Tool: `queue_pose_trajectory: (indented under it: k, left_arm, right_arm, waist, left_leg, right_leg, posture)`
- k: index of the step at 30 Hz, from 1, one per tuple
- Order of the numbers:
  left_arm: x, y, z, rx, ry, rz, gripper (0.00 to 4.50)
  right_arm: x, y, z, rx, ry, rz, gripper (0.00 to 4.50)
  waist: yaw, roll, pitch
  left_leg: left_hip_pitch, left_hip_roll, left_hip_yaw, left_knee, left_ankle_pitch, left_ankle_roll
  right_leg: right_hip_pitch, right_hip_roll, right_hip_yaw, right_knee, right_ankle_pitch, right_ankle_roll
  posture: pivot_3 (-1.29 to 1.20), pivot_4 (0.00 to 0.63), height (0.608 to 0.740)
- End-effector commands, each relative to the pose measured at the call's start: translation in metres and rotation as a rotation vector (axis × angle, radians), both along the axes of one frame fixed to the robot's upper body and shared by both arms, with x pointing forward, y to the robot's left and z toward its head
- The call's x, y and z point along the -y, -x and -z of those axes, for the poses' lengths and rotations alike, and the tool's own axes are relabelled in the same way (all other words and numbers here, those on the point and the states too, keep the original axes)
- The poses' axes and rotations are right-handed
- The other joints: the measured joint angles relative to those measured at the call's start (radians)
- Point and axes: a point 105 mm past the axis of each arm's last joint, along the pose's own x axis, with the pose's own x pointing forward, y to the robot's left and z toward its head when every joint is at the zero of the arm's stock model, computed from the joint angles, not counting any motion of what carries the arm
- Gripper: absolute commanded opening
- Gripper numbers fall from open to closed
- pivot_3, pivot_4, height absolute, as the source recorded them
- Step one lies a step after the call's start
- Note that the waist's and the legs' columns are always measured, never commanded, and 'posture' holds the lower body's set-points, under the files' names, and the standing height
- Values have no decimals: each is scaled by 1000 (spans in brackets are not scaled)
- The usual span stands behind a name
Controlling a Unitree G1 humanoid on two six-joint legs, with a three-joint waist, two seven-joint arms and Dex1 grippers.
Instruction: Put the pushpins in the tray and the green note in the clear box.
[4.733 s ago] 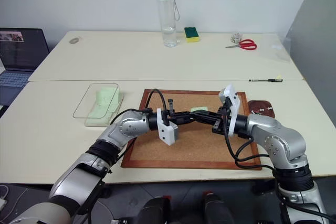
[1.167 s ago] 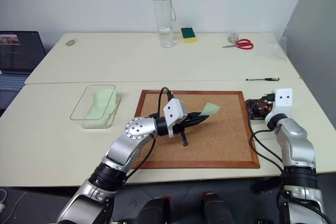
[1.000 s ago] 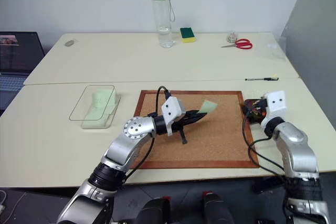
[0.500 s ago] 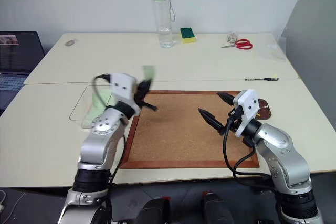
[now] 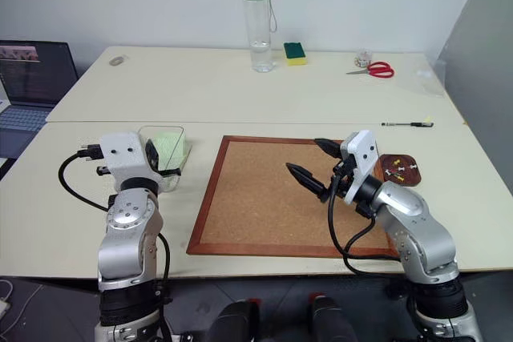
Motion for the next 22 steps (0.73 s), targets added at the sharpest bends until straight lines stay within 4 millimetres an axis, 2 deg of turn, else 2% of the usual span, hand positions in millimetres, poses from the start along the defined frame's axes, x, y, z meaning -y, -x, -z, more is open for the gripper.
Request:
queue_pose_trajectory:
  k: [1, 9, 11, 13, 15, 17, 22]
  left_arm:
    - [-2, 4, -18, 68, -15, -15, 1822]
    - [2, 0, -20, 74, -24, 19, 3609]
    - [16, -5, -21, 75, -25, 101, 4046]
    - [40, -9, -16, 51, -20, 234, 4412]
    - [67, -8, -10, 41, 11, 382, 4412]
    - [83, -4, -6, 40, 13, 464, 4412]
    - [104, 5, 13, 2, 76, 544, 4412]
  right_arm:
    - [-3, 3, -12, 54, -17, -26, 4500]
    - [0, 3, -12, 51, -21, 2, 4500]
    - [4, 1, -10, 47, -19, 36, 4500]
    - [10, -3, -5, 36, -5, 108, 4500]
    - [17, -9, 5, 8, 12, 210, 4500]
    - [23, -14, 18, -26, 45, 307, 4500]
    - [44, -21, 37, -82, 52, 559, 4500]
  waist:
    - [0, 0, 0]
    - [0, 0, 0]
    - [0, 0, 0]
    - [0, 0, 0]
    - [2, 0, 0]
    - [2, 0, 0]
    - [-4, 0, 0]
  left_leg:
    - [0, 0, 0, 0, 0, 0]
    - [0, 0, 0, 0, 0, 0]
    - [0, 0, 0, 0, 0, 0]
    - [0, 0, 0, 0, 0, 0]
    - [0, 0, 0, 0, 0, 0]
    - [-1, 0, 0, 0, 0, 0]
    - [0, 0, 1, -1, 0, 0]
  right_leg:
    - [0, 0, 0, 0, 0, 0]
    - [0, 0, 0, 0, 0, 0]
    - [0, 0, 0, 0, 0, 0]
    - [0, 0, 0, 0, 0, 0]
    - [0, 0, 0, 0, 0, 0]
    - [0, 0, 0, 0, 0, 0]
    - [-1, 0, 2, 0, 0, 0]
  posture:
    - [0, 150, 740]
    - [0, 150, 740]
    - [0, 150, 740]
    - [0, 150, 740]
    - [0, 150, 740]
    - [0, 150, 740]
    - [0, 150, 740]
